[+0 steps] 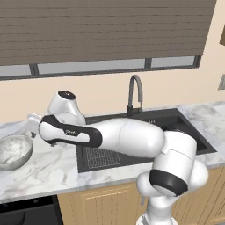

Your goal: Pick the mug and place it in the sink. Pick the bowl and place it in the open cabinet and then close the cabinet.

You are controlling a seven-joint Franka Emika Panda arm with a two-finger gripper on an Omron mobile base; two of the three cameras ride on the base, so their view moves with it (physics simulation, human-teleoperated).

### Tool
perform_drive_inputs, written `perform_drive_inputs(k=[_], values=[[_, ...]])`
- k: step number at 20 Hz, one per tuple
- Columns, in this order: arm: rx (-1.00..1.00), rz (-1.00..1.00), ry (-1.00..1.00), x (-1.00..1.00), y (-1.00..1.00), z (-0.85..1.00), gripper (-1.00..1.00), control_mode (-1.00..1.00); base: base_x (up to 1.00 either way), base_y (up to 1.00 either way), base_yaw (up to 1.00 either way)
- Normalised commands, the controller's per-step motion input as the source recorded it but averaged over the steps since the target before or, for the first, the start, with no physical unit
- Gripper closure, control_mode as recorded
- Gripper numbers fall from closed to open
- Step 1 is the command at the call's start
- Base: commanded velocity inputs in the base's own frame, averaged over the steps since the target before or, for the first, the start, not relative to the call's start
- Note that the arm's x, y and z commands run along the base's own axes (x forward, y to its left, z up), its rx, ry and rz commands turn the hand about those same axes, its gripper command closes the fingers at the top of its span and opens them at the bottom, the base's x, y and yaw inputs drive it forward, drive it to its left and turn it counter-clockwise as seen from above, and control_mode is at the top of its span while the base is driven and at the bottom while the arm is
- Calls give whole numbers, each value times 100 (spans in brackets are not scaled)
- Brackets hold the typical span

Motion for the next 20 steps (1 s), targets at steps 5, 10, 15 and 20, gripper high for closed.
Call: perform_drive_inputs(k=[5,10,15,20], values=[[-6,-4,-1,14,24,0,-100,-100,0,0,0],[0,-3,-2,0,9,-14,-100,-100,0,0,0],[0,-2,-3,0,5,-24,-100,-100,0,0,0],[0,0,-3,-3,0,-37,-100,-100,0,0,0]])
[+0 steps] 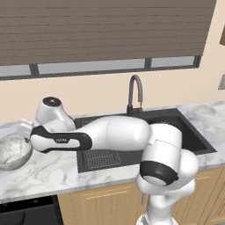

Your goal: Pick the mug and place it in the sink. Pick the bowl and place it in the open cabinet and then close the cabinet.

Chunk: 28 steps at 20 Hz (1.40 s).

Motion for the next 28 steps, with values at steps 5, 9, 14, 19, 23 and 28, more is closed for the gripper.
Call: perform_drive_inputs(k=[5,9,14,19,23,28], values=[[1,0,-7,0,0,-21,-100,-100,0,0,0],[2,0,-3,21,1,-22,-100,-100,0,0,0],[6,0,0,30,3,-12,-100,-100,0,0,0],[6,0,0,33,19,-30,-100,-100,0,0,0],[4,0,0,23,37,-39,-100,-100,0,0,0],[0,0,0,25,47,-9,-100,-100,0,0,0]])
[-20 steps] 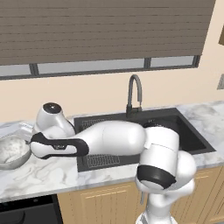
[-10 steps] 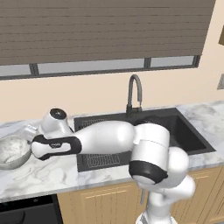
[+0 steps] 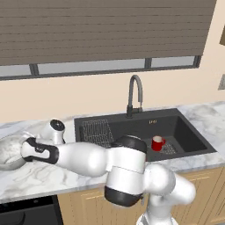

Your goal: Pick the mug and place it in the sink. Pick the bowl and place it in the open cabinet and then close the cabinet.

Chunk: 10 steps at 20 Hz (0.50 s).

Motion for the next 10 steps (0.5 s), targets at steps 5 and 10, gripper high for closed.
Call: perform_drive_inputs(k=[5,10], values=[[0,0,3,27,43,24,-100,-100,0,0,0],[0,0,9,5,37,3,100,-100,0,0,0]])
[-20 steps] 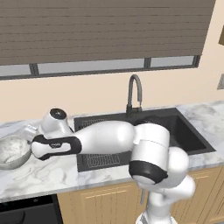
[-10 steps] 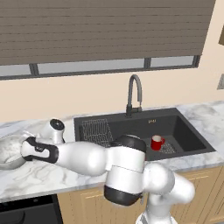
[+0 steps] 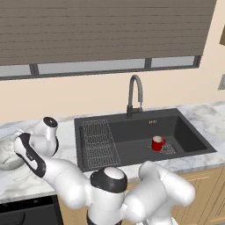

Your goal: Pick the mug and place it in the sink. Pick the bowl and place it in the open cabinet and then close the cabinet.

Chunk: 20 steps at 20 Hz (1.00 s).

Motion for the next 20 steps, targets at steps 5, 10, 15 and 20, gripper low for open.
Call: perform_drive_inputs(k=[5,10,15,20], values=[[0,0,14,-37,1,-1,100,-100,0,0,0],[-12,1,8,-93,-50,1,100,-100,0,0,0],[-28,8,-43,-100,-100,62,100,-100,0,0,0],[-18,0,-35,-84,-100,98,100,-100,0,0,0]])
